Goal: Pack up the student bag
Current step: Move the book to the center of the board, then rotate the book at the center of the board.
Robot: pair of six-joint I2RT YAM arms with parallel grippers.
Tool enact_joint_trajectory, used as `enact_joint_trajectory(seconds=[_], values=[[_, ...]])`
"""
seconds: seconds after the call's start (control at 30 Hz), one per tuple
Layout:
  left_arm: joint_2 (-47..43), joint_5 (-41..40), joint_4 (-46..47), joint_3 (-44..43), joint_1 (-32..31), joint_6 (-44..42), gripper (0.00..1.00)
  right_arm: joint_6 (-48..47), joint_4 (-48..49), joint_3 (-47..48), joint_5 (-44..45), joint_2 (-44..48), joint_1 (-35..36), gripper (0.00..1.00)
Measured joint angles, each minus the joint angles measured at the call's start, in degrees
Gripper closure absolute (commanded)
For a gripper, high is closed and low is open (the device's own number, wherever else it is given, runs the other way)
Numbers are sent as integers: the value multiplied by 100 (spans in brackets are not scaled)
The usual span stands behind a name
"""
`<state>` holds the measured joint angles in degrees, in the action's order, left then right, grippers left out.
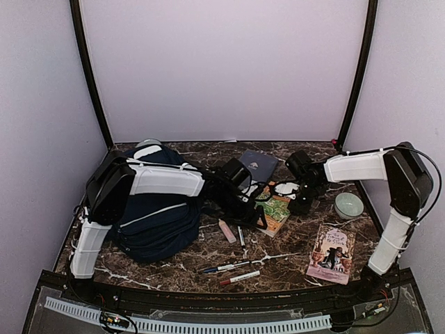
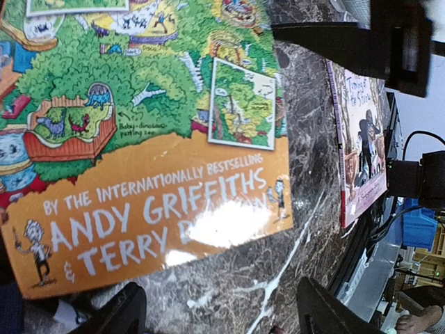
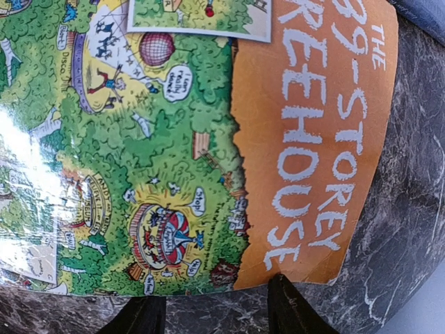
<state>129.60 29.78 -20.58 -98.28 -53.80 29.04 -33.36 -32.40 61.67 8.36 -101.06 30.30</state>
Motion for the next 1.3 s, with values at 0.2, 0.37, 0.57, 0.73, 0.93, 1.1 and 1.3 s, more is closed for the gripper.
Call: enact_joint_trajectory(seconds=[0.2,0.37,0.57,0.73,0.93,1.1,1.3], values=[[-629,-378,-197,9,70,-203,19,17,155,-105,0,44,7,50],[-737,-647,-127,-52,271,-94,17,70,168,-114,-2,48,7,50],[-273,-695,-120,-428,402,11,17,109,168,-116,-4,52,7,50],[151,-680,-166,-590,363,76,18,175,238,-175,-22,87,7,50],[166,-603,-153,-595,378,120,21,227,369,-282,-44,131,7,51],[166,-278,-136,-542,380,166,23,264,476,-398,35,168,-2,51],[170,70,-251,-538,225,162,24,352,568,-433,-2,149,-195,50]])
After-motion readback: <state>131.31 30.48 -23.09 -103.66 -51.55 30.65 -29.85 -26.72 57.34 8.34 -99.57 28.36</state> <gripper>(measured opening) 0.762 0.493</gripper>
